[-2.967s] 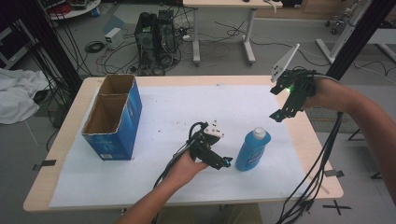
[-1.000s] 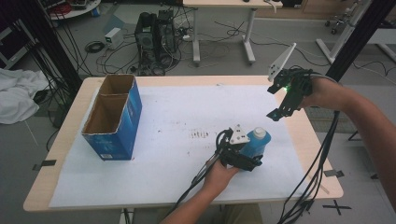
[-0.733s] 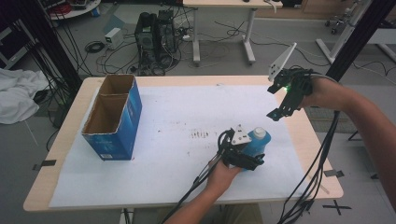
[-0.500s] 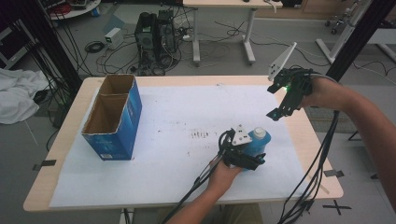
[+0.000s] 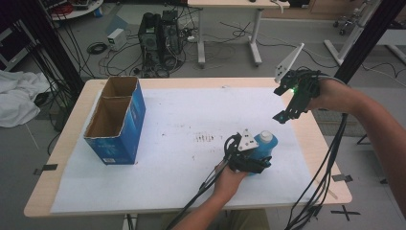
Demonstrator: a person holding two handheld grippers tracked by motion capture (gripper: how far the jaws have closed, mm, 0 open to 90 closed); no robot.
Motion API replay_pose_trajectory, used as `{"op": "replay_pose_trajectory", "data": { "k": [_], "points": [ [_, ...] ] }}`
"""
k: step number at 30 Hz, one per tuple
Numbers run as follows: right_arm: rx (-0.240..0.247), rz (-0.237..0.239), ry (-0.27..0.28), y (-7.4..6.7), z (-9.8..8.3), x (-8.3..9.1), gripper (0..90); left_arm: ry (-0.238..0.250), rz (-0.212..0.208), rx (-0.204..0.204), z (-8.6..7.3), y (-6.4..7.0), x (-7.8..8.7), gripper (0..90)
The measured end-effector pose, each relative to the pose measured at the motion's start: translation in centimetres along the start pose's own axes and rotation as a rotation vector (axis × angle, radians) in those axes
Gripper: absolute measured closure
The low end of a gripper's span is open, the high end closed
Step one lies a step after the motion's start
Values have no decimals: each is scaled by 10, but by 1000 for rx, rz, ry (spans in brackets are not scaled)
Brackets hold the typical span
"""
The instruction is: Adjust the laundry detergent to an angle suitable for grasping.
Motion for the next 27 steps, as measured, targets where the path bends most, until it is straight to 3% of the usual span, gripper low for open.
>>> {"op": "replay_pose_trajectory", "data": {
  "k": [3, 4, 7, 8, 9, 14, 16, 21, 22, 23, 24, 25, 27],
  "points": [
    [-1, -1, 0, 0, 0, 0, 11, -4, 6, -6, 0, -1, 1, 275],
    [0, 0, 0, 0, 0, 0, 10, 31, 3, 21, 1, 1, -1, 280],
    [6, 1, 6, 0, 1, 0, 10, 12, 10, 13, 0, -1, 0, 280],
    [1, 0, 0, 0, 0, 0, 10, 49, 14, 46, 3, 1, -2, 280],
    [1, 0, 0, 0, 0, 0, 10, 49, 14, 46, 3, 1, -2, 280],
    [-2, 0, 1, 0, 1, 0, 10, 73, 22, 42, 4, 2, -3, 315],
    [-4, -2, 2, -1, 1, 0, 10, 50, 28, 28, 2, 2, -2, 318],
    [2, 1, 6, -1, 1, 0, 10, 63, 39, 32, 3, 3, -2, 331],
    [-1, 1, 6, -1, 2, 0, 10, 19, 36, -11, 0, 1, 0, 338],
    [-1, 1, 6, -1, 2, 0, 10, 19, 36, -11, 0, 1, 0, 343],
    [-9, 0, -2, -2, 1, 0, 11, 52, 36, 7, 2, 3, -2, 354],
    [-5, 1, -2, -1, 1, 0, 10, 36, 40, -17, 1, 2, -1, 366],
    [0, 1, 1, -1, 2, 0, 11, 40, 39, -18, 1, 2, -1, 383]
  ]
}}
Point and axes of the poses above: each handheld gripper's, and its own axes: x roughly backward along the jaws, z roughly out of its top, y roughly to its right, the point moved 7 cm from there along -x, roughly forward along the jaws, and after that the axes turned 6 degrees about -z, right-handed, at the moved point
